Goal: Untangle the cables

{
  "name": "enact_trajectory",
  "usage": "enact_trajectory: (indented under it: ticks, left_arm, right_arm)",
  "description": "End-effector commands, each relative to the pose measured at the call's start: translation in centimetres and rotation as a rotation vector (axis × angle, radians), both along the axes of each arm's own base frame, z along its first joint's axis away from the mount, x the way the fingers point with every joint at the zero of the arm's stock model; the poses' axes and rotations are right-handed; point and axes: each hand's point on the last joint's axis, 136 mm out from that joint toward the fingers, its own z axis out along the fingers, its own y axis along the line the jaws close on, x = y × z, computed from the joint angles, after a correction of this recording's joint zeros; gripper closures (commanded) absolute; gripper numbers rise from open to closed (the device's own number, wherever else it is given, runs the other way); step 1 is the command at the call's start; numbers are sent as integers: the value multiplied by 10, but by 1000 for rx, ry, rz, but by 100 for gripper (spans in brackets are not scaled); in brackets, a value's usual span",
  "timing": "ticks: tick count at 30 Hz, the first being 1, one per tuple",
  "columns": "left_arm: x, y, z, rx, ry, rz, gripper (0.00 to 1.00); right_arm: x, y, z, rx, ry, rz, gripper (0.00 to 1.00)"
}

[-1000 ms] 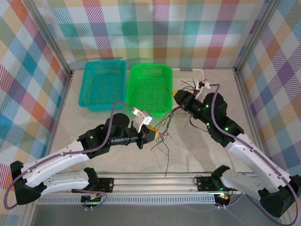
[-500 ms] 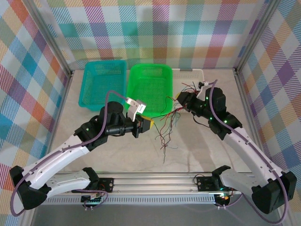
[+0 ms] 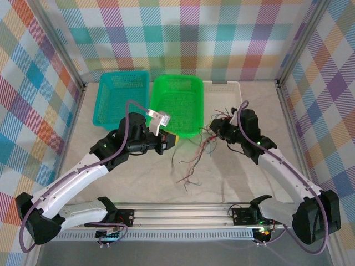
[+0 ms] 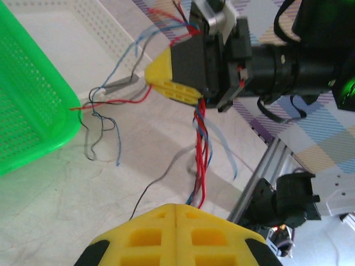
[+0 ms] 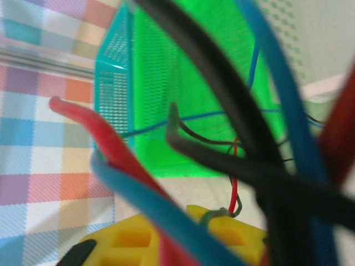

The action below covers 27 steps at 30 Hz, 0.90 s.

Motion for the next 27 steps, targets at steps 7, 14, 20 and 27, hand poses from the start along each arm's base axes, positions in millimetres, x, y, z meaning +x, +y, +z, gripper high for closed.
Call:
enact_trajectory:
  ticks: [7, 14, 20, 27]
  left_arm:
    - [10, -2, 9, -60, -21, 27, 100]
    - [-2, -22, -15, -58, 87, -50, 100]
    - [-40, -40, -24, -16, 89, -136, 65]
    - [-50, -43, -65, 0, 140, -128, 58]
  right_arm:
    - [-9, -5, -9, -36, -73, 40, 58]
    - [-10, -4, -3, -22, -90, 40, 91]
    - [-11, -6, 16, -1, -120, 23, 100]
    - [-16, -1, 49, 77, -197, 48, 100]
